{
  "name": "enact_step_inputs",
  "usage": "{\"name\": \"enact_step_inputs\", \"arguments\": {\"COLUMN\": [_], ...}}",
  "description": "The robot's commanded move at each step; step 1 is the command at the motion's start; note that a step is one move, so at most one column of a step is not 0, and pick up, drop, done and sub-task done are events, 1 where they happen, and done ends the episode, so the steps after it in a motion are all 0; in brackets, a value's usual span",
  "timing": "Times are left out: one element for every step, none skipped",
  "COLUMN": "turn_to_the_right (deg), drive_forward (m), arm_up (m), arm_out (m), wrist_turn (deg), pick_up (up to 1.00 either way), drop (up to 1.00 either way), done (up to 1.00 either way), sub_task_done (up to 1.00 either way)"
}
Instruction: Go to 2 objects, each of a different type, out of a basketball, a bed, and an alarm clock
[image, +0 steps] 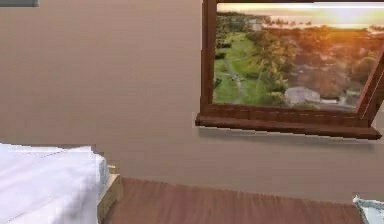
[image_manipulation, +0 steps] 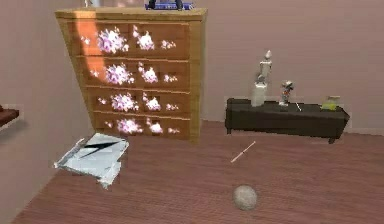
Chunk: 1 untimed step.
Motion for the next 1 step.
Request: {"name": "enact_step_inputs", "arguments": {"turn_to_the_right": [-45.0], "drive_forward": [0.00], "arm_up": [0.00], "arm_out": [0.00], "wrist_turn": [0.0], "pick_up": [0.00], "drop": [0.00], "done": [0.00], "sub_task_done": [0.00]}}
